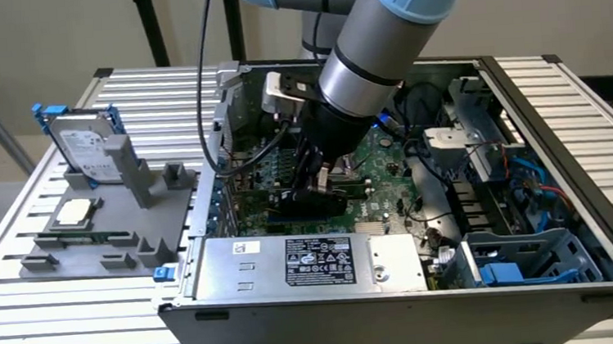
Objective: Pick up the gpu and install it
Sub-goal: 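Insert the gpu into the slot, then press down on the gpu until it lock into place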
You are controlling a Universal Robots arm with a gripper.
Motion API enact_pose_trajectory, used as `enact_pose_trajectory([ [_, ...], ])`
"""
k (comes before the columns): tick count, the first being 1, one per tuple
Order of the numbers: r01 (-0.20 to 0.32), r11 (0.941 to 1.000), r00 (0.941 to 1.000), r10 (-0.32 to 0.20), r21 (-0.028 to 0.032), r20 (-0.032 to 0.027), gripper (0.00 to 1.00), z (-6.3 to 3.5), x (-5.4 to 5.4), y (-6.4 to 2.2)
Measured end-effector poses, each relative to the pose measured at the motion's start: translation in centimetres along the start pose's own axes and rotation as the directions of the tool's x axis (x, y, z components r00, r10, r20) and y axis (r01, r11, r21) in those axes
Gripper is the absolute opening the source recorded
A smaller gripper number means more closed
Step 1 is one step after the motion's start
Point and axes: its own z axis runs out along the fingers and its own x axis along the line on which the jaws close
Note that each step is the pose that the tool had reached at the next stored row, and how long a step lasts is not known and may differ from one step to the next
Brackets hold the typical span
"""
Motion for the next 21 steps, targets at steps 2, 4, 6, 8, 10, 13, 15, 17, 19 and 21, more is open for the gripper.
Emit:
enact_pose_trajectory([
  [2,0.000,1.0000,1.0000,0.000,-0.0001,-0.0003,0.35,-0.27,0.0,0.09],
  [4,0.000,1.0000,1.0000,0.000,-0.0005,-0.0004,0.35,-0.94,0.0,0.35],
  [6,0.000,1.0000,1.0000,0.000,-0.0008,-0.0005,0.35,-1.78,0.0,0.67],
  [8,0.000,1.0000,1.0000,0.000,-0.0008,-0.0006,0.35,-2.65,0.0,1.00],
  [10,0.001,1.0000,1.0000,-0.001,-0.0008,-0.0008,0.35,-3.50,0.0,1.33],
  [13,0.002,1.0000,1.0000,-0.002,0.0010,-0.0011,0.25,-4.28,0.0,1.79],
  [15,0.003,1.0000,1.0000,-0.003,0.0077,-0.0013,0.19,-4.31,0.0,2.09],
  [17,0.002,0.9997,1.0000,-0.002,0.0229,-0.0019,0.13,-4.18,0.0,2.45],
  [19,0.002,0.9987,1.0000,-0.002,0.0502,-0.0044,0.11,-4.06,0.0,2.77],
  [21,0.001,0.9962,1.0000,0.000,0.0867,-0.0071,0.11,-3.91,0.0,3.09],
])
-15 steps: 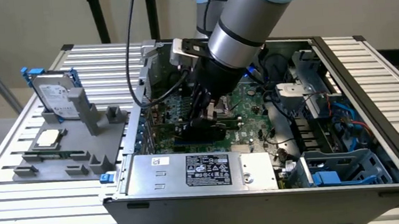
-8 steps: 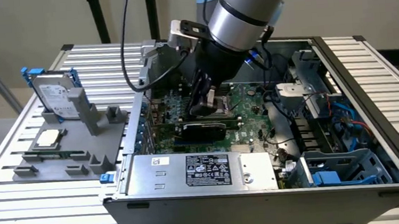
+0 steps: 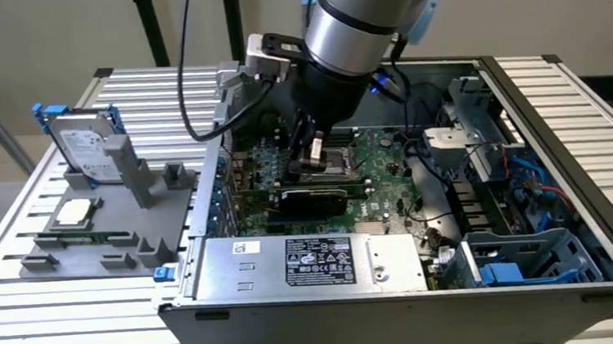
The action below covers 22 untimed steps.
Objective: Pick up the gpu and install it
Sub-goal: 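Press down on the gpu until it lock into place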
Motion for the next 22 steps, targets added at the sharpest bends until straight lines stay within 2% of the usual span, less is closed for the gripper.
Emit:
enact_pose_trajectory([
  [2,0.000,0.9994,1.0000,0.000,0.0352,-0.0015,0.11,0.16,0.0,0.39],
  [3,0.000,0.9988,1.0000,0.001,0.0491,-0.0015,0.11,0.29,0.0,0.65],
  [4,-0.001,0.9982,1.0000,0.001,0.0602,-0.0014,0.11,0.44,0.0,0.94],
  [7,-0.001,0.9962,1.0000,0.001,0.0871,-0.0015,0.11,0.89,-0.3,1.86],
  [10,-0.001,0.9942,1.0000,0.001,0.1076,-0.0018,0.11,1.30,-1.0,2.49],
  [12,-0.001,0.9922,1.0000,0.002,0.1245,-0.0037,0.11,1.50,-1.3,2.73],
  [14,-0.002,0.9890,0.9999,0.004,0.1478,-0.0110,0.11,1.59,-1.5,2.80],
  [16,-0.004,0.9851,0.9997,0.008,0.1720,-0.0235,0.11,1.63,-1.6,2.81],
  [17,-0.005,0.9834,0.9995,0.010,0.1815,-0.0296,0.11,1.66,-1.6,2.83],
  [19,-0.006,0.9811,0.9991,0.014,0.1935,-0.0392,0.11,1.79,-1.7,2.89],
  [22,-0.006,0.9796,0.9987,0.016,0.2009,-0.0479,0.11,2.13,-1.7,2.95],
])
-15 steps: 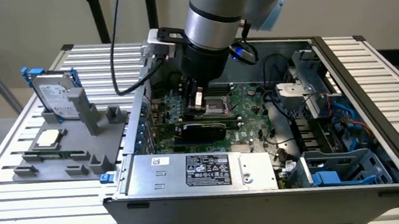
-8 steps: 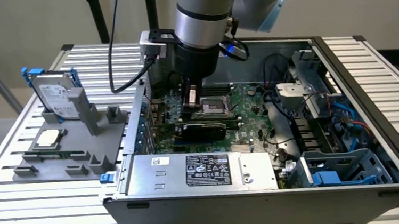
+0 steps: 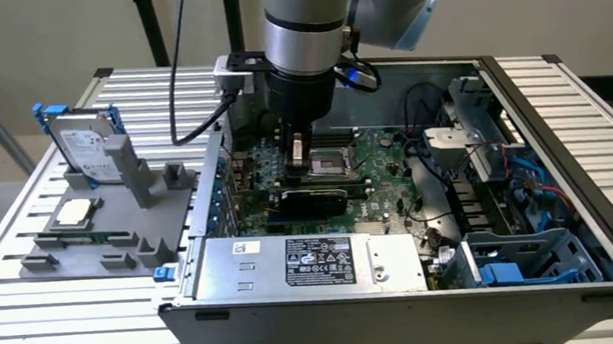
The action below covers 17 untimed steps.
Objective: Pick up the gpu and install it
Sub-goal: 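Press down on the gpu until it lock into place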
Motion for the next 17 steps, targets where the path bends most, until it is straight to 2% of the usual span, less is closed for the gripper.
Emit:
enact_pose_trajectory([
  [7,-0.001,1.0000,1.0000,0.001,0.0076,-0.0087,0.11,0.92,-0.1,0.08],
  [13,-0.001,0.9999,0.9999,0.001,0.0105,-0.0104,0.11,1.28,-0.1,0.17],
  [15,-0.001,0.9999,1.0000,0.001,0.0118,-0.0077,0.11,0.74,-0.1,0.22],
  [17,-0.001,0.9999,1.0000,0.002,0.0108,-0.0098,0.11,-0.24,0.0,0.30],
])
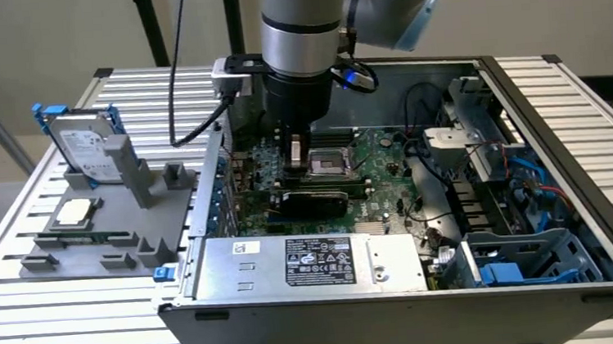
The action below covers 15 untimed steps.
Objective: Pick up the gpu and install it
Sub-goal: 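Press down on the gpu until it lock into place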
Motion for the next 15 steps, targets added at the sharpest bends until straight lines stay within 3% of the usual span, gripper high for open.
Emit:
enact_pose_trajectory([
  [4,0.000,1.0000,1.0000,0.000,0.0001,-0.0002,0.11,-0.81,0.1,0.11],
  [6,0.000,1.0000,1.0000,0.000,0.0002,-0.0050,0.11,-0.81,0.1,0.28],
  [9,0.003,1.0000,0.9997,-0.003,-0.0013,-0.0237,0.11,-0.79,0.1,0.67],
  [11,0.005,1.0000,0.9992,-0.005,-0.0047,-0.0391,0.11,-0.77,0.1,0.83],
  [13,0.008,0.9999,0.9986,-0.008,-0.0118,-0.0529,0.11,-0.74,0.1,0.95],
  [15,0.009,0.9996,0.9981,-0.011,-0.0262,-0.0614,0.11,-0.70,0.1,1.13],
])
